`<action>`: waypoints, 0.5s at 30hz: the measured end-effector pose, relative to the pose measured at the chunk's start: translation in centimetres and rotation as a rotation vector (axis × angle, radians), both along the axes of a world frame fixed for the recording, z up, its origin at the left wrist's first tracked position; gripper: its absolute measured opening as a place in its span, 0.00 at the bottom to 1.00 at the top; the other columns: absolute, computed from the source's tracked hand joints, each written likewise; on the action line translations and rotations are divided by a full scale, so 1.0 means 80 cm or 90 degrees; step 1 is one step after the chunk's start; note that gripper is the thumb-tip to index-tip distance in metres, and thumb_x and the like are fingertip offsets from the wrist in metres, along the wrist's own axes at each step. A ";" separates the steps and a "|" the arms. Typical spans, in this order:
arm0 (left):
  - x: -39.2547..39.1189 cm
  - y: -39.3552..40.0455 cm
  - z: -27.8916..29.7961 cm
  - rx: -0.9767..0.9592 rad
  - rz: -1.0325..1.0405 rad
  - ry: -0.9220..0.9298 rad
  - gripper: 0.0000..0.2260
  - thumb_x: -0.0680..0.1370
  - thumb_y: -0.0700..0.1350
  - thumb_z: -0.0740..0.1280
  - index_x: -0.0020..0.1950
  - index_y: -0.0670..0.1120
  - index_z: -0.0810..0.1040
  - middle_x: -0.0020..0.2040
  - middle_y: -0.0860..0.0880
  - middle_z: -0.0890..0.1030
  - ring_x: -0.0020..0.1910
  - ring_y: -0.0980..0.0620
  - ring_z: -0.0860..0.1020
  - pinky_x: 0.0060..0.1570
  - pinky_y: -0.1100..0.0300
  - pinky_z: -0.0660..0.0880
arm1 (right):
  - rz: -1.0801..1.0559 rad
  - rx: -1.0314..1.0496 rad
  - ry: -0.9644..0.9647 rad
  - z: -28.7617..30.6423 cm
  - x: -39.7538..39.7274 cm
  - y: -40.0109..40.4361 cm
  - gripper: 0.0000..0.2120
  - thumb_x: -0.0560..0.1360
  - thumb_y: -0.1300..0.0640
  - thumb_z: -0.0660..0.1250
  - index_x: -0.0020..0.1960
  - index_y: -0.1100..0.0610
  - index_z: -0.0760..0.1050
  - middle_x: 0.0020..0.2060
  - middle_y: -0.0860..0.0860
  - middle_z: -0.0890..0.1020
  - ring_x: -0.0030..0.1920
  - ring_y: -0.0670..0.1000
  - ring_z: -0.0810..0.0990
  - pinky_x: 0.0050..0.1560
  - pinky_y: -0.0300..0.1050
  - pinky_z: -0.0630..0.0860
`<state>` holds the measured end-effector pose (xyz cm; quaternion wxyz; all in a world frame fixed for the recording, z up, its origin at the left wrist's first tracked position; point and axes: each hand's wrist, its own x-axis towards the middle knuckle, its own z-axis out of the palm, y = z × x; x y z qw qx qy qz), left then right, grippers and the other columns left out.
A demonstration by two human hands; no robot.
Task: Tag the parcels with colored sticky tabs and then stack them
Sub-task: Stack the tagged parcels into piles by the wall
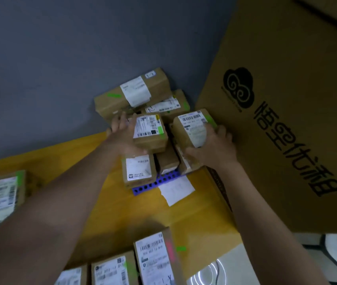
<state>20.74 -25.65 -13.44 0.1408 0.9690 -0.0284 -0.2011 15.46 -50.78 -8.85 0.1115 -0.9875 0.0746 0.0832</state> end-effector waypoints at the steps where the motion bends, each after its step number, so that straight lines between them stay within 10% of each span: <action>1: 0.003 -0.001 -0.002 0.010 0.001 -0.014 0.58 0.64 0.65 0.74 0.77 0.53 0.34 0.77 0.46 0.34 0.75 0.43 0.33 0.72 0.43 0.44 | 0.002 -0.004 -0.008 -0.001 0.003 -0.001 0.46 0.66 0.36 0.70 0.75 0.50 0.50 0.72 0.60 0.57 0.69 0.64 0.59 0.66 0.58 0.65; 6: 0.008 0.007 -0.003 0.042 -0.002 -0.080 0.58 0.59 0.68 0.75 0.78 0.52 0.44 0.74 0.47 0.51 0.73 0.45 0.46 0.69 0.50 0.50 | 0.014 -0.009 0.013 -0.024 0.024 0.009 0.46 0.67 0.35 0.69 0.76 0.50 0.51 0.72 0.60 0.57 0.68 0.64 0.59 0.65 0.57 0.65; 15: 0.005 -0.011 -0.009 0.071 0.040 -0.095 0.55 0.61 0.68 0.73 0.77 0.52 0.45 0.73 0.46 0.54 0.72 0.42 0.49 0.69 0.47 0.53 | 0.033 0.102 -0.017 -0.078 0.052 0.036 0.39 0.76 0.36 0.60 0.78 0.51 0.49 0.77 0.60 0.45 0.76 0.62 0.45 0.73 0.58 0.52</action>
